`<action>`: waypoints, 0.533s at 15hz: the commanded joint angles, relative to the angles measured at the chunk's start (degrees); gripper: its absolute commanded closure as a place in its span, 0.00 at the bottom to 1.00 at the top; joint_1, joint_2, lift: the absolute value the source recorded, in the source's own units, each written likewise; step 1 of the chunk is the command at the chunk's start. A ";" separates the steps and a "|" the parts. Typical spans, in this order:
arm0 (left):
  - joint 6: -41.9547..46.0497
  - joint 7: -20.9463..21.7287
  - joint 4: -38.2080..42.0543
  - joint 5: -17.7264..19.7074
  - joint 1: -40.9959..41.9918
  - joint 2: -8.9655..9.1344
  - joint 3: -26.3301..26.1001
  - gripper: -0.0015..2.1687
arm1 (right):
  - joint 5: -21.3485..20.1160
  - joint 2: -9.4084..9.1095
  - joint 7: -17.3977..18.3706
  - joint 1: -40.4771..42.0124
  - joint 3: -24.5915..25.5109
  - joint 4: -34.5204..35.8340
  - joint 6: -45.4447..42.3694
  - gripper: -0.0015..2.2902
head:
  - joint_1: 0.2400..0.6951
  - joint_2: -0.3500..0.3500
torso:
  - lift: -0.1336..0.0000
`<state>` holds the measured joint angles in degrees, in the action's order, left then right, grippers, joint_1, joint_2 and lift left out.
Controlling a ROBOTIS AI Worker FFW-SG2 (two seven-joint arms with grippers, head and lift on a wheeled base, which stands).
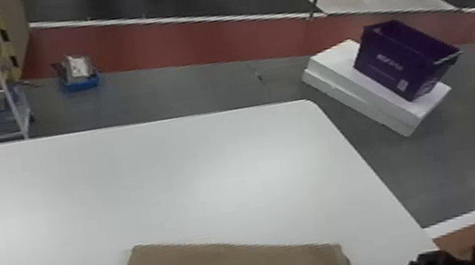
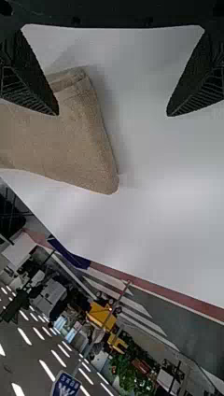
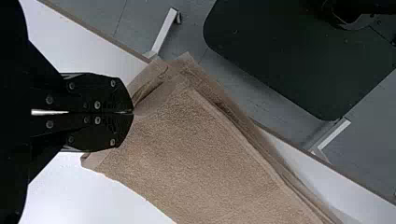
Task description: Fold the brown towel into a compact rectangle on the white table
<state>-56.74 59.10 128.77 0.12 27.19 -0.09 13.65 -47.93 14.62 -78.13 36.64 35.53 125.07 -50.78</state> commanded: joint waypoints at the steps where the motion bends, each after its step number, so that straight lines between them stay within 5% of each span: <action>1: 0.00 0.05 0.07 -0.03 -0.03 0.24 -0.11 0.01 | -0.15 0.15 -0.19 -0.70 -0.02 -1.24 0.11 0.57 | 1.00 0.00 | 0.08; 2: 0.00 -0.03 -0.01 -0.21 -0.03 0.24 -0.11 0.01 | -0.06 0.15 -0.19 -0.52 -0.20 -1.24 0.11 0.44 | 1.00 0.00 | 0.08; 3: 0.00 -0.03 -0.01 -0.21 -0.03 0.24 -0.02 0.01 | 0.38 -0.03 -0.19 -0.35 -0.20 -0.80 0.29 0.15 | 1.00 0.00 | 0.08; 4: 0.00 -0.03 -0.01 -0.21 -0.03 0.24 -0.02 0.01 | 0.82 -0.03 -0.19 -0.26 0.33 -0.18 0.64 0.00 | 1.00 0.00 | 0.08; 8: 0.00 -0.12 -0.45 -0.21 -0.12 0.24 -0.11 0.01 | 0.82 0.50 0.70 1.06 2.79 0.96 -3.75 0.01 | 1.00 0.00 | 0.08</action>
<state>-56.75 58.96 128.50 -0.09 27.11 -0.09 13.55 -46.73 14.84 -77.44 37.13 37.51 125.90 -52.78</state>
